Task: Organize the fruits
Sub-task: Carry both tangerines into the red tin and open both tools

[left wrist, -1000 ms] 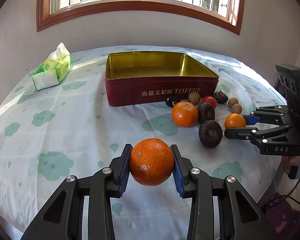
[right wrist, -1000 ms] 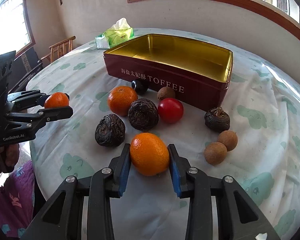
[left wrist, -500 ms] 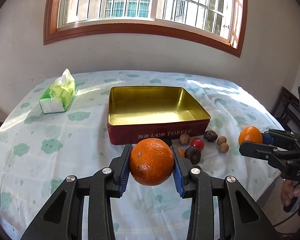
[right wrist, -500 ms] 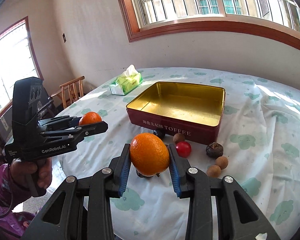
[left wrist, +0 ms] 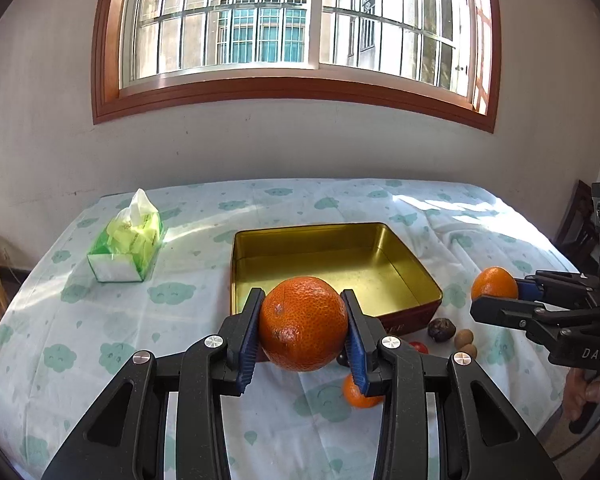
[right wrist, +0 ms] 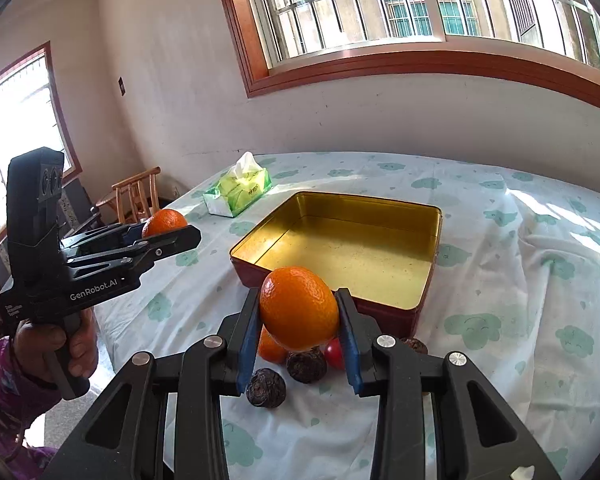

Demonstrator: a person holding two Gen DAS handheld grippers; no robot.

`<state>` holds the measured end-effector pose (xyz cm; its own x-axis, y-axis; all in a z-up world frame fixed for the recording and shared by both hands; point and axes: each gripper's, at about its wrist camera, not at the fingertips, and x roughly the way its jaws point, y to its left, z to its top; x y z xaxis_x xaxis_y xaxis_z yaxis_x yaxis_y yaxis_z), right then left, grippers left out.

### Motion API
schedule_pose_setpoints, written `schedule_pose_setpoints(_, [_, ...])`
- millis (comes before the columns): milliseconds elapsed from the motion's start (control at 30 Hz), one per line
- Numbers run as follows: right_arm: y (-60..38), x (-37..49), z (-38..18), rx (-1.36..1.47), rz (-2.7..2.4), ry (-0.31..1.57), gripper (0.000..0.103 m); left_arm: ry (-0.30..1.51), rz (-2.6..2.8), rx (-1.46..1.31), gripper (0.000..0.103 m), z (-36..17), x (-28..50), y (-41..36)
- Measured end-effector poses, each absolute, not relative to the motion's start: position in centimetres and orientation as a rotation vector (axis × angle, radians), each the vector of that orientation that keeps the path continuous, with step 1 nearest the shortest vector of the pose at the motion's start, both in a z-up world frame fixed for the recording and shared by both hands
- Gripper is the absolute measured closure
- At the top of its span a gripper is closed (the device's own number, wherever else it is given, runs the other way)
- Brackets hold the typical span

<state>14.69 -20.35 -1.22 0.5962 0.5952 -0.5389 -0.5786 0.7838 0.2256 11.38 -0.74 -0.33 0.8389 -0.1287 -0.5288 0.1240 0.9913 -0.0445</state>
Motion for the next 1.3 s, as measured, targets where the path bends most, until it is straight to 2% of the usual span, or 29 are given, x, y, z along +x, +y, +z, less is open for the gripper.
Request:
schedule_pose_setpoints(633, [-19.1,23.9,-2.2,0.055,0.667,0.697,0.070,0.582,-0.109,0.073,0.064,-1.4,20.5,-1.9])
schedule_pose_setpoints(1300, [-18.2,27.8,-5.5,0.064,0.662,0.780,0.069,0.658,-0.093,0.083,0.064,-5.0,25.8,-0.8])
